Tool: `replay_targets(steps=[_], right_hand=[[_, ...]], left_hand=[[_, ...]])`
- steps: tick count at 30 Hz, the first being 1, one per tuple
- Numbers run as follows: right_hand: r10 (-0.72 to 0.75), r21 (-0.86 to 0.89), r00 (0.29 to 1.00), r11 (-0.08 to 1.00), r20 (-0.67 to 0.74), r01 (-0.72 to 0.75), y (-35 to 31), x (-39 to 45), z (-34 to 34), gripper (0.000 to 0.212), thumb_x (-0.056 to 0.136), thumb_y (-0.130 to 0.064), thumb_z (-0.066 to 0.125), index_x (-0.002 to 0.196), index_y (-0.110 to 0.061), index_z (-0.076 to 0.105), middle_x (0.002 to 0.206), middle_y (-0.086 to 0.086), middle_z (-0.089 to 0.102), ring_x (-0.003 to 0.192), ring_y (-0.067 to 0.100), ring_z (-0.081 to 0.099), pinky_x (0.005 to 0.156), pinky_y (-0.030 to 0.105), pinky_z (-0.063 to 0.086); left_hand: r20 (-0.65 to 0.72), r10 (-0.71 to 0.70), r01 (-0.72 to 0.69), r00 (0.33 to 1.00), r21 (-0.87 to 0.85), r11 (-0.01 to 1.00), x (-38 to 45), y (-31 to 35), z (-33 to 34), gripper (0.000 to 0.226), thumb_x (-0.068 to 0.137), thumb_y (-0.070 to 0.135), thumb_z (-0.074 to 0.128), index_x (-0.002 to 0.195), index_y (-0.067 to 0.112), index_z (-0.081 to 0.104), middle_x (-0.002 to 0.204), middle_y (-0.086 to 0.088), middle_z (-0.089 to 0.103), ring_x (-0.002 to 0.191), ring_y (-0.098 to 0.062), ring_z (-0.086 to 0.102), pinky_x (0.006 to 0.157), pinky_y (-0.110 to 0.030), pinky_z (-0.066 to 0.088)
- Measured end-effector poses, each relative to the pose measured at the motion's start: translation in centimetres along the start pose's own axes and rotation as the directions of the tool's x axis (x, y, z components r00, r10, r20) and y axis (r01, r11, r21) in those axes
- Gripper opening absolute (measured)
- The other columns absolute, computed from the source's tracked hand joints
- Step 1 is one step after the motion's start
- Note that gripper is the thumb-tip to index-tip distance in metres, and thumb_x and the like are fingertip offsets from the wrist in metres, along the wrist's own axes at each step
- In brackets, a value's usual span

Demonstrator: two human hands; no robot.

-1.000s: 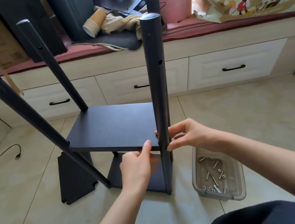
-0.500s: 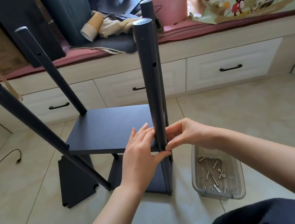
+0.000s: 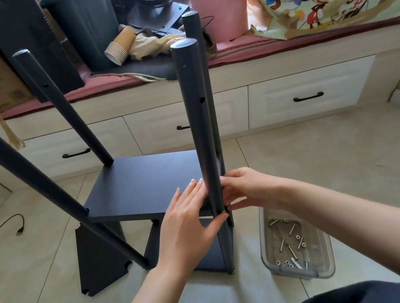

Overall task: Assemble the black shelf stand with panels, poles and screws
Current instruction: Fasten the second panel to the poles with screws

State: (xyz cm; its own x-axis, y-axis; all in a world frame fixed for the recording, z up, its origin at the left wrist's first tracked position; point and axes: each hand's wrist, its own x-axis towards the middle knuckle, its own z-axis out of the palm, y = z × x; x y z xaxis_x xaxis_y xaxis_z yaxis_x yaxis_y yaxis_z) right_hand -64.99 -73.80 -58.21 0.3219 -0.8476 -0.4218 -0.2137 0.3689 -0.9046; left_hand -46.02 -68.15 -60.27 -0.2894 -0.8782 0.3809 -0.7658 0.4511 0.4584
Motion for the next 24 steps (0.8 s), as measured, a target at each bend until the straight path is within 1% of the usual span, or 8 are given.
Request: replay_targets(steps=[4,8,12,15,17,19,21,24], right_hand=[[-0.017,-0.062,1.000,0.998,-0.012,0.016,-0.2,-0.3,0.0,0.032,0.101,-0.040,0.052,0.107,-0.011,0.065,0.086,0.001,0.072,0.088,0.015,0.067,0.096,0.039,0.053],[-0.022,-0.058,1.000,0.998,-0.019,0.020,-0.3,-0.7,0.1,0.030,0.101,-0.038,0.053,0.106,-0.012,0.065,0.080,-0.004,0.072,0.084,0.013,0.065,0.093,0.037,0.054],[-0.016,0.035,1.000,0.999,0.008,0.015,-0.4,-1.0,0.2,0.028,0.100,-0.034,0.055,0.108,-0.010,0.067,0.086,0.000,0.074,0.081,0.015,0.064,0.093,0.038,0.056],[-0.005,0.115,1.000,0.993,0.024,0.002,0.7,-1.2,-0.7,0.030,0.101,-0.031,0.055,0.114,-0.006,0.065,0.096,0.006,0.076,0.088,0.018,0.071,0.095,0.039,0.056],[0.012,0.124,1.000,0.992,-0.006,-0.011,2.4,-1.4,-2.1,0.026,0.100,-0.028,0.056,0.112,-0.006,0.064,0.099,0.008,0.077,0.091,0.019,0.072,0.093,0.037,0.056],[0.044,0.085,0.997,0.996,-0.065,-0.039,5.1,-1.8,-3.8,0.019,0.099,-0.021,0.058,0.108,-0.005,0.064,0.100,0.011,0.076,0.088,0.018,0.071,0.086,0.032,0.058],[0.102,-0.009,0.987,0.995,-0.123,-0.104,8.5,-2.1,-5.5,0.015,0.098,-0.014,0.059,0.107,-0.004,0.065,0.102,0.014,0.074,0.084,0.016,0.070,0.079,0.027,0.059],[0.196,-0.105,0.963,0.970,-0.185,-0.217,13.7,-2.0,-7.1,0.011,0.097,-0.004,0.058,0.100,-0.001,0.067,0.091,0.016,0.070,0.071,0.013,0.064,0.065,0.020,0.056]], left_hand=[[0.008,0.035,-0.035,0.999,0.086,0.996,-0.4,-0.1,0.0,0.061,0.088,0.061,0.048,0.144,0.036,0.053,0.151,0.019,0.047,0.149,-0.009,0.030,0.125,-0.046,0.013],[0.038,0.047,-0.049,0.998,0.066,0.997,0.0,-0.6,-0.6,0.055,0.088,0.059,0.049,0.138,0.038,0.057,0.149,0.021,0.047,0.147,-0.009,0.034,0.123,-0.044,0.016],[0.046,0.071,-0.073,0.996,0.039,0.997,0.3,-1.1,-1.0,0.053,0.087,0.058,0.053,0.133,0.035,0.063,0.147,0.021,0.046,0.145,-0.009,0.038,0.119,-0.040,0.027],[0.019,0.082,-0.082,0.996,0.028,0.996,0.3,-1.1,-1.0,0.049,0.086,0.057,0.056,0.126,0.031,0.069,0.144,0.023,0.047,0.143,-0.008,0.041,0.117,-0.033,0.028],[0.015,0.079,-0.080,0.997,0.023,0.997,0.3,-1.0,-1.0,0.049,0.086,0.057,0.056,0.121,0.027,0.072,0.142,0.024,0.048,0.143,-0.007,0.041,0.117,-0.030,0.027],[0.015,0.077,-0.077,0.997,0.005,0.997,0.3,-1.0,-1.0,0.049,0.085,0.057,0.057,0.119,0.026,0.073,0.141,0.023,0.049,0.142,-0.008,0.042,0.117,-0.031,0.029],[0.013,0.076,-0.076,0.997,-0.006,0.997,0.3,-0.9,-1.1,0.048,0.085,0.056,0.059,0.120,0.026,0.073,0.142,0.021,0.051,0.142,-0.009,0.043,0.116,-0.034,0.032],[0.015,0.072,-0.072,0.997,-0.003,0.997,0.2,-0.8,-1.0,0.049,0.085,0.055,0.060,0.124,0.028,0.071,0.141,0.027,0.048,0.142,-0.007,0.043,0.116,-0.032,0.032]])
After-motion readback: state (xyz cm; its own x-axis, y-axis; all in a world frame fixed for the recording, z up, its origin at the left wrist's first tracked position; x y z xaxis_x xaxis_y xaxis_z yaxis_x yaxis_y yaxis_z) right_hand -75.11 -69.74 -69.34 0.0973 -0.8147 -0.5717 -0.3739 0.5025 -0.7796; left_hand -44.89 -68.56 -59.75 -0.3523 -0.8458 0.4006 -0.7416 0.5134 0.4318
